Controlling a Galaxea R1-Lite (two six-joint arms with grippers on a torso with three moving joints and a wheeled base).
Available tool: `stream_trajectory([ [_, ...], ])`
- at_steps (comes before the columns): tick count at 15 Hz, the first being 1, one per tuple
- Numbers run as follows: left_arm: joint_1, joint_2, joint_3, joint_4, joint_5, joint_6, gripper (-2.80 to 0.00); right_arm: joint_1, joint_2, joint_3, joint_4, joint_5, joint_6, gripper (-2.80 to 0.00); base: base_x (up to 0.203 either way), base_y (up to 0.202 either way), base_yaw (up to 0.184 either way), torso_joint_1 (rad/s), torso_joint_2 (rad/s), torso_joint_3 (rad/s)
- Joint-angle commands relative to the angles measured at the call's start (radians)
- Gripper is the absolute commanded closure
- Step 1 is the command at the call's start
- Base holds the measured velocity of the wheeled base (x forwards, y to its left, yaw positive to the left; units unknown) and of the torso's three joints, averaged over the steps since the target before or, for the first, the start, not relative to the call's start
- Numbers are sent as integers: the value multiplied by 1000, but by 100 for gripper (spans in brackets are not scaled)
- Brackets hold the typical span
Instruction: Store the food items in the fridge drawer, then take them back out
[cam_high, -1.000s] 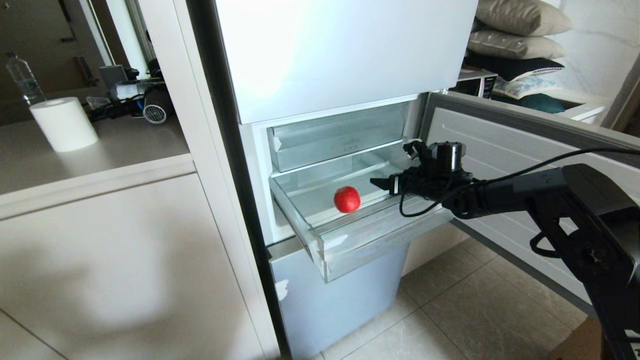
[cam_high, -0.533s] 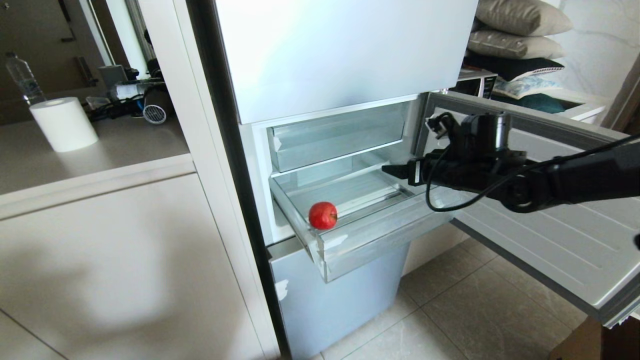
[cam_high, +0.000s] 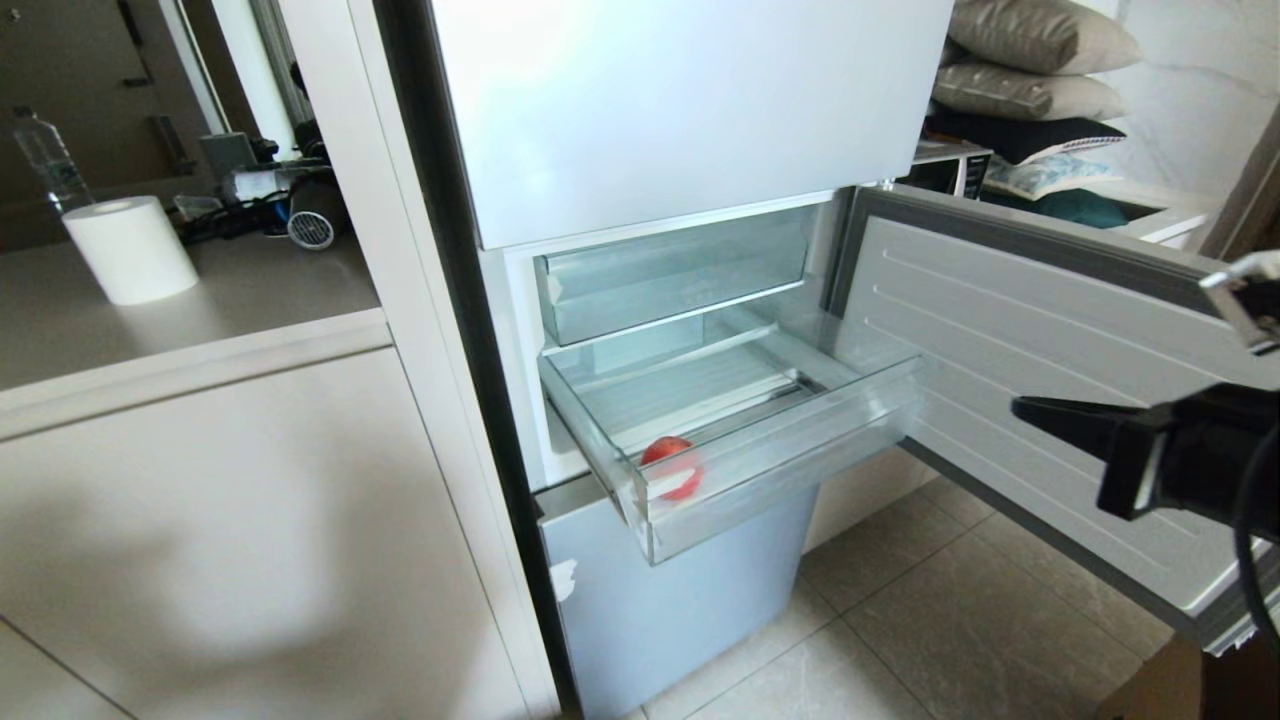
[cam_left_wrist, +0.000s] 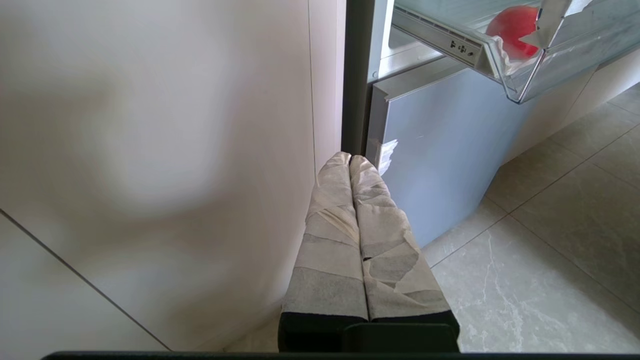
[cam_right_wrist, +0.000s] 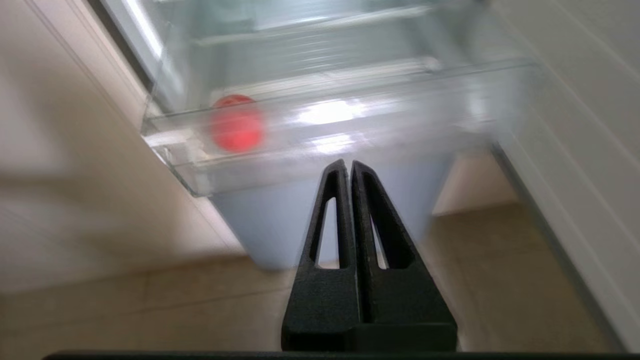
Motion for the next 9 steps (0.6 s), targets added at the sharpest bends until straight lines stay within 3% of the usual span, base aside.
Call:
stream_trajectory([
  [1,0,1,0,0,0,0,0,0,-309,120,59,-93,-1,0,0,0,0,0,0,0],
  [5,0,1,0,0,0,0,0,-15,-507,175,344,-237,8,0,0,0,0,0,0,0],
  [9,0,1,0,0,0,0,0,-256,-551,170,419,-251,64,0,0,0,0,0,0,0],
])
